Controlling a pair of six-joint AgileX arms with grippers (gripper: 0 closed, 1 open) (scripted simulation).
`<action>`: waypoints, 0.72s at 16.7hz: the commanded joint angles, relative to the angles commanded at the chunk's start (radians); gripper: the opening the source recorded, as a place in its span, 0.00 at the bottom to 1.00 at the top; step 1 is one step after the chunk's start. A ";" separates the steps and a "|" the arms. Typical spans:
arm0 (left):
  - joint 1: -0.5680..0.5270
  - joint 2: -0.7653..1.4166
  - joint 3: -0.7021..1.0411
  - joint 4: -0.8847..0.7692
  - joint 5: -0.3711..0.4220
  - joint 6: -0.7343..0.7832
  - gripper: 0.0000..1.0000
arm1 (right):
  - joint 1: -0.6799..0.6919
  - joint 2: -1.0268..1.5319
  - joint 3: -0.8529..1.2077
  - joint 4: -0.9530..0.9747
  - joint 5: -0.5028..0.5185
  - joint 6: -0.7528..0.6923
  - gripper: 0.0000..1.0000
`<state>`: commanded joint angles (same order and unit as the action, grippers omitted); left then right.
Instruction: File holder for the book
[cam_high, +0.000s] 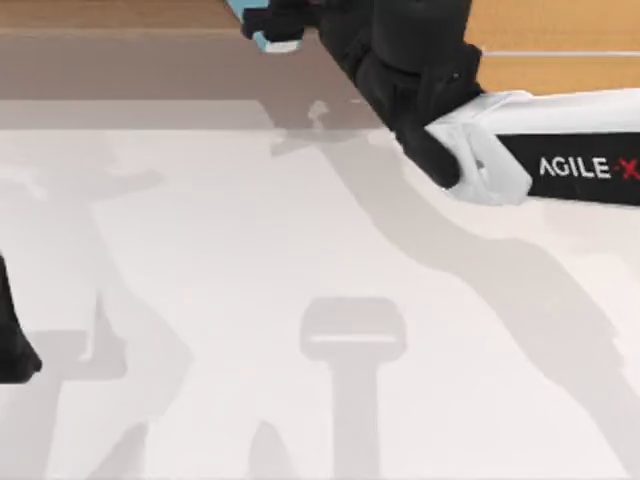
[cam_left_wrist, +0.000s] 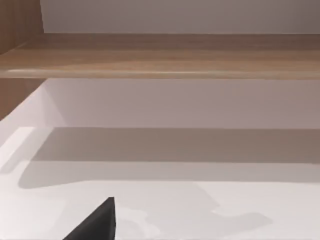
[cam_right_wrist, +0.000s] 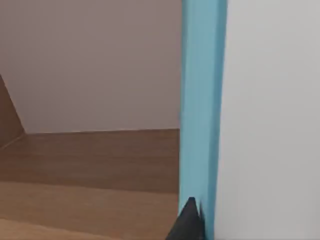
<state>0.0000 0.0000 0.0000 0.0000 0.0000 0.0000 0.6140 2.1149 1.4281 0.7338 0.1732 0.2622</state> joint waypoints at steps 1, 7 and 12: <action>0.000 0.000 0.000 0.000 0.000 0.000 1.00 | -0.022 -0.043 -0.074 0.037 -0.085 0.031 0.00; 0.000 0.000 0.000 0.000 0.000 0.000 1.00 | -0.237 -0.320 -0.509 0.225 -0.562 0.233 0.00; 0.000 0.000 0.000 0.000 0.000 0.000 1.00 | -0.527 -0.485 -0.782 0.290 -0.833 0.446 0.00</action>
<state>0.0000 0.0000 0.0000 0.0000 0.0000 0.0000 0.0868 1.6301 0.6458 1.0236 -0.6596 0.7078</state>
